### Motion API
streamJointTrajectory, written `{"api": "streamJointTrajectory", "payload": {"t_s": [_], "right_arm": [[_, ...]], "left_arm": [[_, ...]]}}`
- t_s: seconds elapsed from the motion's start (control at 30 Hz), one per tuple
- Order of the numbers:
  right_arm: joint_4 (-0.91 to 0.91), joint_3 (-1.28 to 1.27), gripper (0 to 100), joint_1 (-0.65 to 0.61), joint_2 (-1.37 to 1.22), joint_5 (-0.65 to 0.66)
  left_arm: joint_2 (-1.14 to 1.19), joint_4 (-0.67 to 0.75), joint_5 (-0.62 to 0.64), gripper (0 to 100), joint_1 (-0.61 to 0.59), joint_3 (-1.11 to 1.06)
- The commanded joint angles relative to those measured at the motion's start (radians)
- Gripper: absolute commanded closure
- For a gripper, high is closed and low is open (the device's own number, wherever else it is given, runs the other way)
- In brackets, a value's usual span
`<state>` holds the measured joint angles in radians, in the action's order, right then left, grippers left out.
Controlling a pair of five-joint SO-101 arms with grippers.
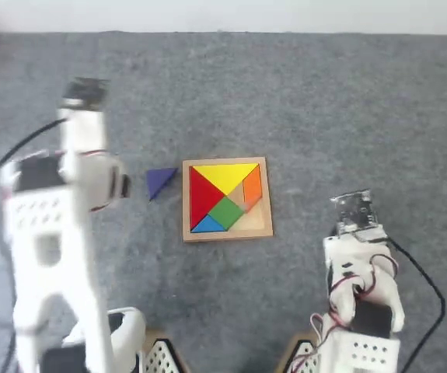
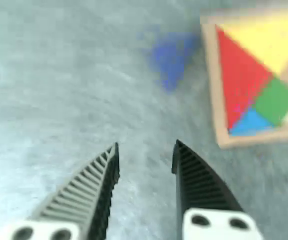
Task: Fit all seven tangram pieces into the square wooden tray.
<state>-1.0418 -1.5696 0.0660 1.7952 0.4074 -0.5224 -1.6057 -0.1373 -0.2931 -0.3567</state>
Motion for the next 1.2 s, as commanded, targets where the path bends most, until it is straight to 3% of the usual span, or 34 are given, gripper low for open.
{"api": "streamJointTrajectory", "payload": {"t_s": [0.0, 0.1, 0.23, 0.43, 0.5, 0.57, 0.77, 1.03, 1.17], "right_arm": [[-0.074, 0.201, 90.0, -0.151, -0.061, 0.012], [-0.082, 0.368, 82.5, -0.248, -0.266, -0.005], [-0.134, 0.710, 81.2, -0.372, -0.704, -0.055], [-0.277, 1.224, 80.9, -0.708, -1.385, -0.094], [-0.242, 1.350, 80.8, -0.786, -1.550, 0.002], [-0.232, 1.459, 80.8, -0.826, -1.695, 0.183], [-0.249, 1.631, 80.8, -0.840, -1.948, 0.545], [-0.243, 1.817, 79.8, -0.888, -2.083, 0.680], [-0.243, 1.962, 67.9, -0.909, -2.193, 0.663]], "left_arm": [[-0.121, 0.000, -0.011, 82, -0.097, -0.005], [-0.100, 0.018, -0.008, 82, -0.144, -0.074], [-0.074, 0.097, 0.068, 79, -0.183, -0.170], [-0.071, 0.299, 0.210, 75, -0.365, -0.269], [-0.071, 0.347, 0.218, 75, -0.425, -0.312], [-0.071, 0.359, 0.207, 75, -0.516, -0.325], [-0.069, 0.474, 0.002, 75, -0.875, -0.367], [-0.068, 0.655, -0.163, 75, -1.126, -0.407], [0.025, 0.750, -0.209, 75, -1.212, -0.381]]}}
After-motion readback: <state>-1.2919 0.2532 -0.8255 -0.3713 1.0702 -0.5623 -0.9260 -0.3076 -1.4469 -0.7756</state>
